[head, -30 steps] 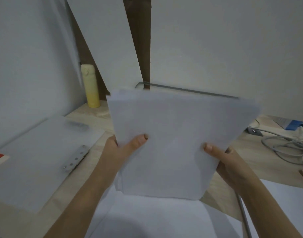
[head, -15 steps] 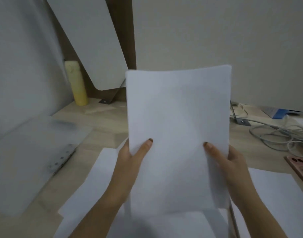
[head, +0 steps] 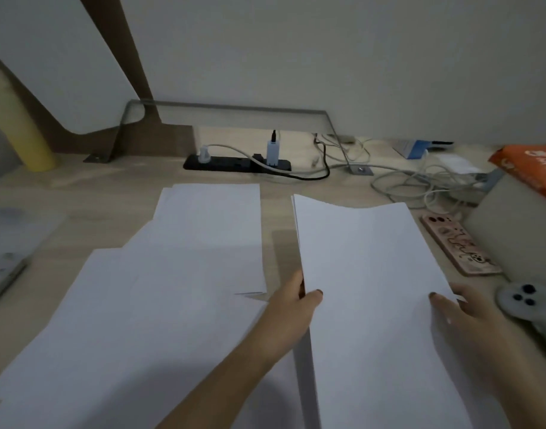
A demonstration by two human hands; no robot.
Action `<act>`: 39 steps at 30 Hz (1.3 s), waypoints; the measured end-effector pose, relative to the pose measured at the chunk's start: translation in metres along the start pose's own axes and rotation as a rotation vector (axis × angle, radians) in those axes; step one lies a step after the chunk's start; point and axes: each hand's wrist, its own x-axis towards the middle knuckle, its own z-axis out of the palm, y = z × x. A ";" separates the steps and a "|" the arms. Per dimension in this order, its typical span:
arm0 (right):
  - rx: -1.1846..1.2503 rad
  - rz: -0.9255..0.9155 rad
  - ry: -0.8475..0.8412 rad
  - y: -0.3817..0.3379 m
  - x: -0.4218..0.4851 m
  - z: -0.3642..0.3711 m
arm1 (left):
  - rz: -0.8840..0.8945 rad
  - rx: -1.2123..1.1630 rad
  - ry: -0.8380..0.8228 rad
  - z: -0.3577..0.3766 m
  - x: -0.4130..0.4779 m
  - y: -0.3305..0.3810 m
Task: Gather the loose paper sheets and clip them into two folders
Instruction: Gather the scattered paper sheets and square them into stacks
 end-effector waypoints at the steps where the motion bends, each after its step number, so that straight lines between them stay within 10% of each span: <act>1: -0.026 -0.006 0.014 0.003 0.000 -0.005 | -0.012 0.019 -0.014 0.005 0.001 -0.003; 15: -0.523 0.025 0.192 0.058 0.013 -0.021 | -0.050 0.058 -0.166 0.039 0.003 -0.022; 33: -0.501 0.006 0.078 0.028 0.038 0.013 | -0.074 0.145 -0.109 0.026 0.038 -0.003; 39: -0.511 -0.298 -0.123 -0.011 0.018 0.055 | 0.021 0.169 0.058 -0.031 0.022 -0.007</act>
